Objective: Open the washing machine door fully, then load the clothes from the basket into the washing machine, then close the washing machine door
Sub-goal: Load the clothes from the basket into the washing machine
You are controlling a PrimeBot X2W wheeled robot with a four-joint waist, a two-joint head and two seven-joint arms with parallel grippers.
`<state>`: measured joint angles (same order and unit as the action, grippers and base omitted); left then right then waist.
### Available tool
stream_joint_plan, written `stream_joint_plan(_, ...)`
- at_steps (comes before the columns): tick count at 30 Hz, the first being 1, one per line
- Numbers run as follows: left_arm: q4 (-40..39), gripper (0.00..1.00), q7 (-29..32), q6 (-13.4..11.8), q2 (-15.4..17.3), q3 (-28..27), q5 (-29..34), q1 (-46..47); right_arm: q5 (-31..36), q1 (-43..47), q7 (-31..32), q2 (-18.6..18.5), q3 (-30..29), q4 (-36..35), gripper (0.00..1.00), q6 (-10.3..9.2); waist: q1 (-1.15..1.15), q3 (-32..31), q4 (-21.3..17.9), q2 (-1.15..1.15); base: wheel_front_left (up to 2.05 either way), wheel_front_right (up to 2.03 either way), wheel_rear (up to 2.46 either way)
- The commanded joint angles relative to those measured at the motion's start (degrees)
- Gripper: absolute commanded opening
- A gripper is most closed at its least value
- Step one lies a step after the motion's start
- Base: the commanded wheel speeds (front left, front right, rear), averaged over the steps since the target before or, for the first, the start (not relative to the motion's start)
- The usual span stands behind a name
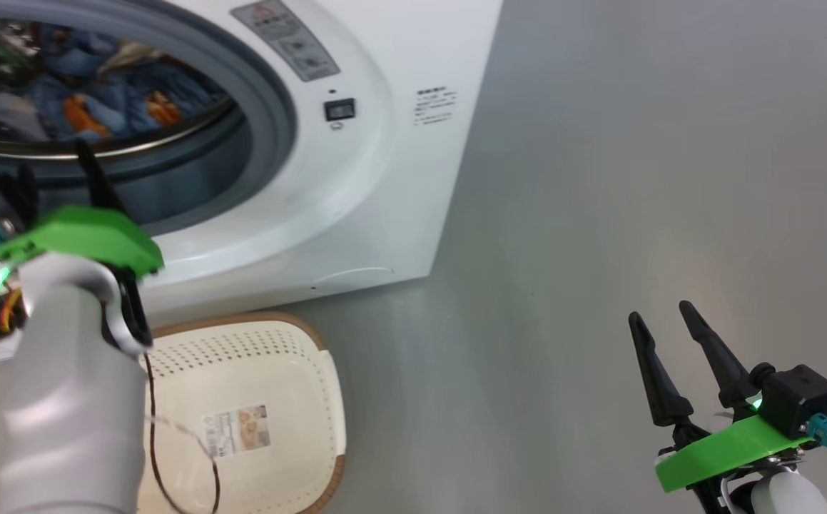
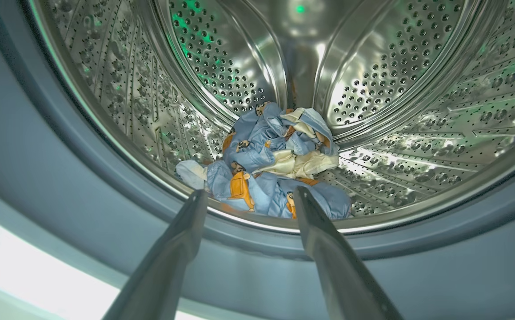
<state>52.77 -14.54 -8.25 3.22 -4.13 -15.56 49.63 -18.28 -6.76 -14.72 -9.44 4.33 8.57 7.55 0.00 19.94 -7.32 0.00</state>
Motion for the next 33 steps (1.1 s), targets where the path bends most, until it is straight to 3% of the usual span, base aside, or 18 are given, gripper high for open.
stream_joint_plan(1, -1.8, 1.0, -0.5, 0.5, 1.7, -0.9, 0.8, -1.7, 0.0, 1.0, -0.3, -0.8, 0.7, -1.4, 1.0, -0.06, 0.0, -1.6, 1.6, 0.0, 0.0, 0.0, 0.0)
stream_joint_plan(14, -10.8, 1.0, -0.5, 5.2, -0.3, 2.0, -1.2, -16.2, 0.7, 2.4, -0.3, -1.2, -0.7, -1.6, 1.0, -0.06, 0.0, -6.8, 4.7, 0.0, 0.0, 0.0, 0.0)
stream_joint_plan(22, -16.5, 1.0, -0.5, 3.7, -0.3, 7.4, -3.3, -26.5, 1.4, 4.7, -0.3, -1.1, -1.2, -1.9, 1.0, -0.06, 0.0, -12.1, 5.9, 0.0, 0.0, 0.0, 0.0)
stream_joint_plan(33, -22.0, 1.0, -0.5, 3.3, -0.3, 7.9, -4.0, -36.7, 1.6, 7.5, -0.3, -1.0, -1.1, -1.6, 1.0, -0.06, 0.0, -16.7, 7.0, 0.0, 0.0, 0.0, 0.0)
